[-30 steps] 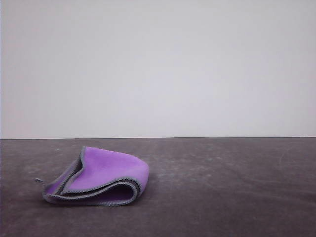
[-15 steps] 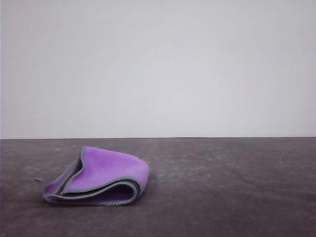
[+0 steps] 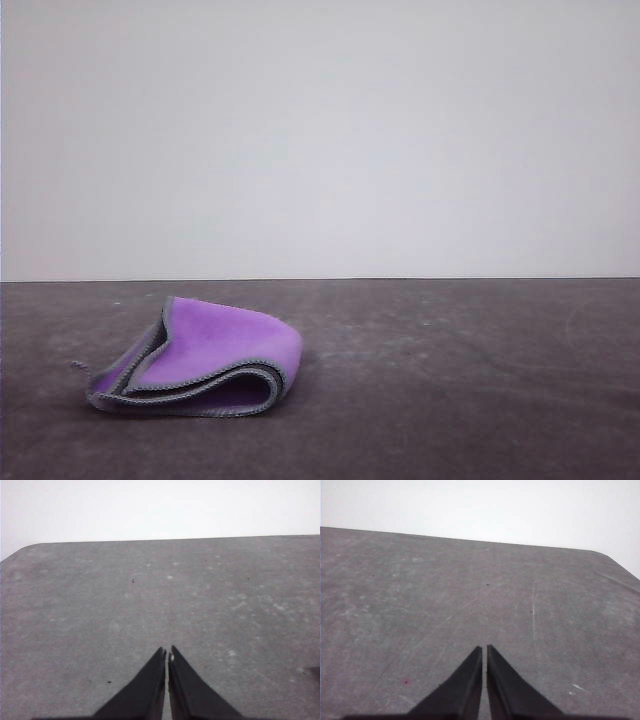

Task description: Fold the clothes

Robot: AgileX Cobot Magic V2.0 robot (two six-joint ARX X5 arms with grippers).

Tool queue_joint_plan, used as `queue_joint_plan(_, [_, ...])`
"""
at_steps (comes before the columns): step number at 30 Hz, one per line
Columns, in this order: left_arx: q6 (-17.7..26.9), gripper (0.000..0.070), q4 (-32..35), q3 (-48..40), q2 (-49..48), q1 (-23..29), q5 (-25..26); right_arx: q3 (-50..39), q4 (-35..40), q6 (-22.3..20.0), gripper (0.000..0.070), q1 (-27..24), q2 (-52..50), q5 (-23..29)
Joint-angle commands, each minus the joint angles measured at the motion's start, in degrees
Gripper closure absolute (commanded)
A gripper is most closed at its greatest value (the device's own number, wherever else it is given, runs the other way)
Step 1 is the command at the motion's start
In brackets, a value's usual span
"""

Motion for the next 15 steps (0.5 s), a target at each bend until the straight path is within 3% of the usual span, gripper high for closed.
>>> queue_joint_plan(1, [0.8, 0.07, 0.6, -1.1, -0.1, 0.0, 0.1, -0.2, 0.7, -0.3, 0.0686, 0.0, 0.0, 0.0])
queue_joint_plan(15, [0.8, 0.07, 0.6, -1.1, -0.1, 0.0, 0.1, -0.2, 0.7, -0.3, 0.0686, 0.0, 0.0, 0.0])
